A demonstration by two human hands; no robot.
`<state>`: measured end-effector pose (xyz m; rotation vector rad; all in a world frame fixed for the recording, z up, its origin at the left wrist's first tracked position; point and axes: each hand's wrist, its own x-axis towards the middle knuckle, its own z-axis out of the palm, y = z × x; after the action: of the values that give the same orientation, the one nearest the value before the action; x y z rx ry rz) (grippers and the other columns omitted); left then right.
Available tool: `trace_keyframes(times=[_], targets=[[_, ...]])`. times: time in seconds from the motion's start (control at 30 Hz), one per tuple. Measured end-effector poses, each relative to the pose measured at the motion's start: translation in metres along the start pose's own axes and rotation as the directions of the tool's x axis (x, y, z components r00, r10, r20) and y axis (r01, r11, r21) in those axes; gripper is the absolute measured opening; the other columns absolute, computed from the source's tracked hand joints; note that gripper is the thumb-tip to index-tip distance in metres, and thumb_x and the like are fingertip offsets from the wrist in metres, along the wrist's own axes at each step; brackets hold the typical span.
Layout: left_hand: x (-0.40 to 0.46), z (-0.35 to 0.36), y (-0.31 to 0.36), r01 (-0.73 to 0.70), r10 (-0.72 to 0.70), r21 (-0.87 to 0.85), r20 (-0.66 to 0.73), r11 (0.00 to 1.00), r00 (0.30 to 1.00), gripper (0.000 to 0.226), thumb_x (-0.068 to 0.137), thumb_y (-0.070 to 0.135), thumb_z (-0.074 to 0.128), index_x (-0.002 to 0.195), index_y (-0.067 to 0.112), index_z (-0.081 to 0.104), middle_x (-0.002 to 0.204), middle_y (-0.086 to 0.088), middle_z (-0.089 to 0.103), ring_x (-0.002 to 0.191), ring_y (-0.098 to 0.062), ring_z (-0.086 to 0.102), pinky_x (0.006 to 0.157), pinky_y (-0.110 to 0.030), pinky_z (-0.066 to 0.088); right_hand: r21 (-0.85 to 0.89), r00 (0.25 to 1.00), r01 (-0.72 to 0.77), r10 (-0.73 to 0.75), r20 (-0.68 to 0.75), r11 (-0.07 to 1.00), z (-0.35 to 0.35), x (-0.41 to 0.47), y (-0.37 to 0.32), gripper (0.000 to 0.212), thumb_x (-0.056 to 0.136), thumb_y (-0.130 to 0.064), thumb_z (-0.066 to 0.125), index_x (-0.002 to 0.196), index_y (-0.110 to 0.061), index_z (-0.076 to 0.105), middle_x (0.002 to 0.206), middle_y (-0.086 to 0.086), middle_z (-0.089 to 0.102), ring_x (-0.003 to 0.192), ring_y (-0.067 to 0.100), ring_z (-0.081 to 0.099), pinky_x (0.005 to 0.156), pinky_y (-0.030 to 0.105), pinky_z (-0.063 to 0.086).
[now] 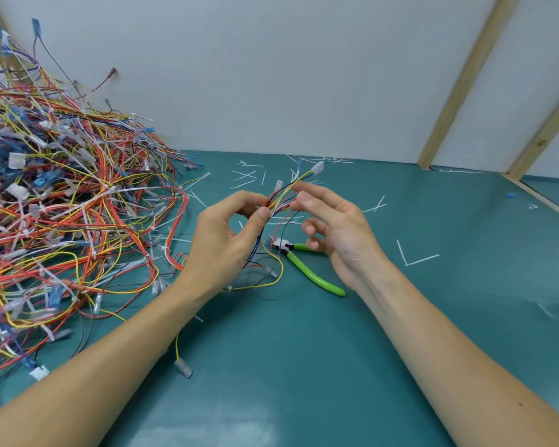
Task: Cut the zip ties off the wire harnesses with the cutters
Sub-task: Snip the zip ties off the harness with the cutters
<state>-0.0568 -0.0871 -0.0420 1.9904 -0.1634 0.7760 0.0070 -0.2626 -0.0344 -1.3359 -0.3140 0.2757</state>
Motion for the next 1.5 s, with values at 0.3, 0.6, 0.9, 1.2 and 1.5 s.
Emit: trace_keyframes(times=[0.3, 0.6, 0.9, 1.2, 1.5], targets=[[0.002, 0.000, -0.004, 0.042, -0.042, -0.109, -0.001, 0.993, 0.999, 0.010, 0.099, 0.007, 0.059, 0.098, 0.016, 0.063, 0.079, 0.002, 0.068, 0.076, -0.004, 0.064, 0.076, -0.013, 0.047, -0.222, 0.999, 0.050, -0.053, -0.007, 0.974, 0.003, -0.001, 0.004, 0.012, 0.092, -0.019, 0.076, 0.104, -0.019, 0.077, 0.085, -0.001, 0.074, 0.052, 0.008, 0.049, 0.046, 0.020, 0.040], [0.009, -0.003, -0.008, 0.192, -0.164, -0.378, 0.107, 0.906, 0.981, 0.015, 0.100, 0.002, 0.055, 0.098, 0.013, 0.064, 0.080, -0.001, 0.068, 0.075, -0.005, 0.066, 0.080, -0.019, 0.053, -0.457, 0.995, 0.007, -0.049, -0.081, 0.889, 0.008, 0.001, 0.016, 0.023, 0.085, -0.033, 0.084, 0.083, -0.016, 0.069, 0.066, -0.009, 0.068, 0.048, 0.000, 0.053, 0.047, 0.013, 0.037], [0.010, -0.004, -0.016, 0.356, -0.312, -0.495, 0.172, 0.792, 0.934, 0.010, 0.101, 0.008, 0.055, 0.099, 0.013, 0.063, 0.076, 0.006, 0.070, 0.079, -0.009, 0.070, 0.071, -0.020, 0.056, -0.212, 0.996, -0.089, 0.093, 0.009, 0.973, 0.010, -0.002, 0.008, 0.010, 0.096, -0.027, 0.072, 0.094, -0.019, 0.078, 0.089, -0.003, 0.078, 0.052, 0.007, 0.046, 0.044, 0.018, 0.035], [0.010, -0.002, -0.020, 0.392, -0.351, -0.485, 0.179, 0.782, 0.919, 0.005, 0.099, 0.009, 0.058, 0.101, 0.009, 0.062, 0.094, -0.015, 0.061, 0.091, -0.028, 0.070, 0.088, -0.037, 0.057, -0.288, 0.968, -0.177, 0.113, -0.226, 0.941, 0.005, 0.002, 0.012, 0.028, 0.092, -0.036, 0.077, 0.106, -0.013, 0.070, 0.094, -0.002, 0.073, 0.062, 0.008, 0.050, 0.044, 0.020, 0.038], [0.010, -0.003, -0.022, 0.369, -0.331, -0.435, 0.163, 0.821, 0.929, 0.006, 0.092, 0.014, 0.068, 0.096, 0.015, 0.072, 0.077, 0.007, 0.071, 0.078, -0.008, 0.067, 0.070, -0.023, 0.057, -0.231, 0.997, -0.028, 0.011, -0.075, 0.973, 0.017, -0.004, 0.012, 0.016, 0.100, -0.021, 0.068, 0.093, -0.008, 0.074, 0.083, -0.003, 0.076, 0.059, 0.005, 0.055, 0.051, 0.020, 0.045]])
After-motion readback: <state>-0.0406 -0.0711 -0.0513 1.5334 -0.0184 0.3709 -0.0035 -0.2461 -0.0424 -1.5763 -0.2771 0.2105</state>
